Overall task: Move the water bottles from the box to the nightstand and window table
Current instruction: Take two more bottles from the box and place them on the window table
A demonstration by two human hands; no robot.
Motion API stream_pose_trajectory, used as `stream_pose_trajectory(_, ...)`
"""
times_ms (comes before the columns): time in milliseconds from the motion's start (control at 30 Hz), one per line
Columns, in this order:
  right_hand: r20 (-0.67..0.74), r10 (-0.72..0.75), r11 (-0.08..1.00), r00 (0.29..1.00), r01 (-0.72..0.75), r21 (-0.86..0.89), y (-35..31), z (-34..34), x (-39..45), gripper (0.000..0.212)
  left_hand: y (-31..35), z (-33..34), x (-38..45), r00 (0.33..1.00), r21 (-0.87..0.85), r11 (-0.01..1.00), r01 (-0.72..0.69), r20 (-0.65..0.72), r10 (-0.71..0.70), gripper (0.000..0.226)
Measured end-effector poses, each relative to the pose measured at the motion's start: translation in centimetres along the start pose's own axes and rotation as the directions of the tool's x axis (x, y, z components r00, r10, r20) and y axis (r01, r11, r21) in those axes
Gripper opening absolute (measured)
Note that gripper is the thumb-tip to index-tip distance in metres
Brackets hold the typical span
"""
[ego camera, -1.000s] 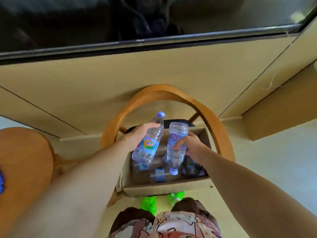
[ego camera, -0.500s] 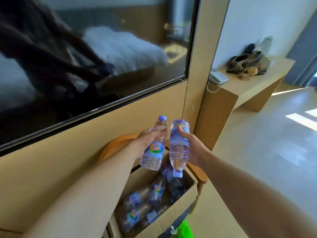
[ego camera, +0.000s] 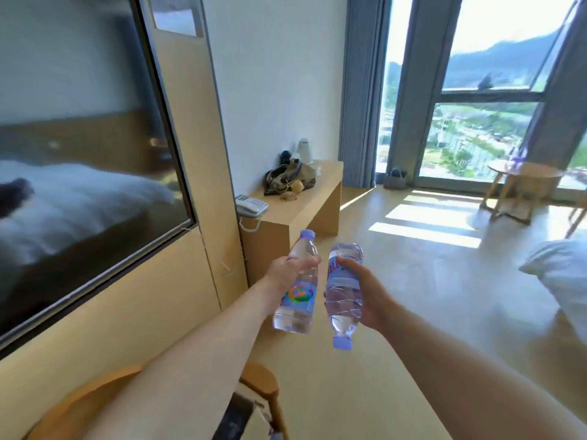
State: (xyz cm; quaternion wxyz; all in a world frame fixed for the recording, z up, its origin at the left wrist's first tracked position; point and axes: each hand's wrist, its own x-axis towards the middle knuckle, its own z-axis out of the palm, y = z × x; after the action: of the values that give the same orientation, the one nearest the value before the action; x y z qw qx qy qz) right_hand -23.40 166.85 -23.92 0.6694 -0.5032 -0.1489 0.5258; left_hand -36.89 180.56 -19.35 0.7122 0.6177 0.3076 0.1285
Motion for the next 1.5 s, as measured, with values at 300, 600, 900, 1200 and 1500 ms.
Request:
stream_pose_trajectory(300,-0.165,-0.149,0.989,0.975,0.150,-0.005,-9.1,-19.4,-8.6,0.043,2.8,21.5,5.3,0.966,0.070,0.996,-0.059,0.255,0.040,0.044)
stream_pose_trajectory(600,-0.360,-0.142,0.982,0.922,0.178,0.068,-14.5,-33.7,-14.0,0.055,4.9,38.2,10.2,0.928,0.218,0.972,-0.089,0.372,0.001,0.056)
stream_pose_trajectory(900,-0.472,-0.203,0.959,0.858,0.272,0.082,-20.2,-43.6,-11.2,0.056,6.2,48.7,21.1,0.879,0.257,0.957,-0.133,0.477,-0.006,0.047)
stream_pose_trajectory(1200,-0.607,-0.182,0.953,0.773,0.291,0.086,-30.4,-52.7,-1.7,0.060,10.2,56.0,38.4,0.865,0.294,0.949,-0.112,0.499,-0.053,0.048)
stream_pose_trajectory(1500,-0.684,-0.163,0.955,0.711,0.287,0.070,-38.4,-61.4,5.9,0.056,14.2,63.3,52.5,0.834,0.330,0.937,-0.111,0.545,-0.093,0.058)
